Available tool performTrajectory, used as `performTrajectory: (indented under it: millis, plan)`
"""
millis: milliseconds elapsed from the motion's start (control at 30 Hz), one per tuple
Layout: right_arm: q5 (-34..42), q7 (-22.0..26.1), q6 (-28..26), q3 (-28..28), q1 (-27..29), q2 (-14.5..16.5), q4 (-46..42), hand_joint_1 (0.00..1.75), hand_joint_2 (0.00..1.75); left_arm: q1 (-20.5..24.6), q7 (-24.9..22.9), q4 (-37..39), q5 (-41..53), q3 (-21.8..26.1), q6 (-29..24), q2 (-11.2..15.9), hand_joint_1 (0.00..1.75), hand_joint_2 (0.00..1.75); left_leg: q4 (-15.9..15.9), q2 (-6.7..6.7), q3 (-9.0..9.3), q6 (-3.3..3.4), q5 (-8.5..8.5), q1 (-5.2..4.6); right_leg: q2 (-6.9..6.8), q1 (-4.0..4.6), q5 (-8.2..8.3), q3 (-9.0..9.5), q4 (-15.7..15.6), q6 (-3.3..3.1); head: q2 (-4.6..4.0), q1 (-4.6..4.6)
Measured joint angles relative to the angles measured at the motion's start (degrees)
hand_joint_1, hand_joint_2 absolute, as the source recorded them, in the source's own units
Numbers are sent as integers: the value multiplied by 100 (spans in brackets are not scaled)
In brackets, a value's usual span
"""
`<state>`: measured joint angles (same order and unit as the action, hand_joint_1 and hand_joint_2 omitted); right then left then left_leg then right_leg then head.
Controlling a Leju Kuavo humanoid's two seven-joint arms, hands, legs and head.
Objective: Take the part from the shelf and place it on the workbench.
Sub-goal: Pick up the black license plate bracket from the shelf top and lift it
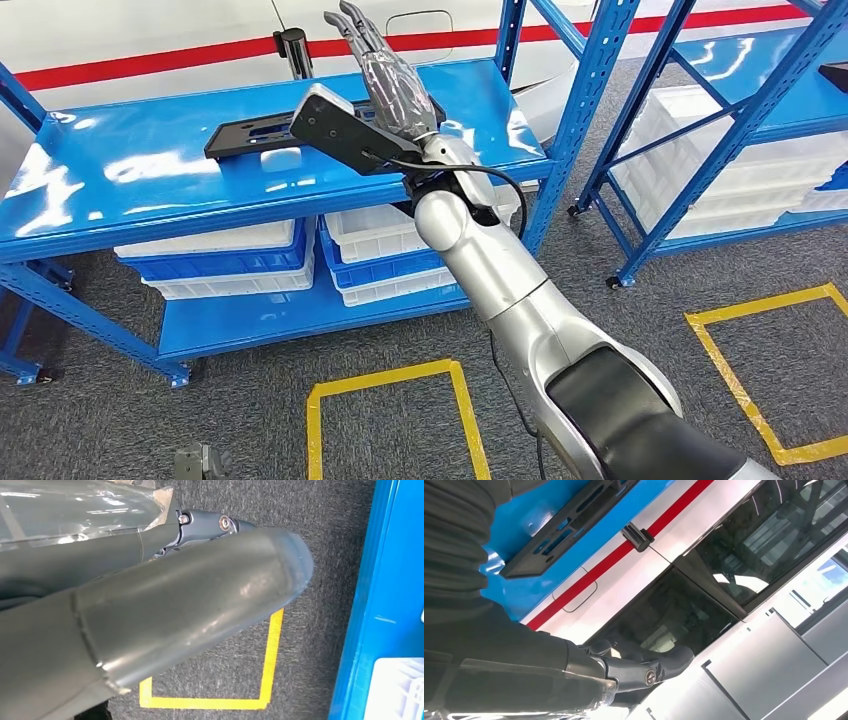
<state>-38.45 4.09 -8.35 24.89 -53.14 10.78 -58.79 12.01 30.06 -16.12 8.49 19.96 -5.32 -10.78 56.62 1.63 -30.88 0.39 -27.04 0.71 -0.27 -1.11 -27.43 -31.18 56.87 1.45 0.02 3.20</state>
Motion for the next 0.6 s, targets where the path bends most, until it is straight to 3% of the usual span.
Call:
performTrajectory:
  millis: [333,500,600]
  plan:
    - [186,116,-94,47,-37,10,92,0,175,-20,62,-1,-188,143,79,36,0,0,84,-13,-69,44,-23,-5,-2,-36,25,-6,-10,43,0,-1]
    - [246,203,-120,58,-135,15,161,0,175,-32,58,5,-262,193,128,48,0,0,8,-11,-80,44,41,-34,-3,42,55,-14,-37,49,0,24]
    - [264,251,-138,73,-140,13,232,0,175,-46,61,8,-315,209,170,54,0,0,34,-17,-98,58,38,-77,-9,22,74,-25,-45,80,0,22]
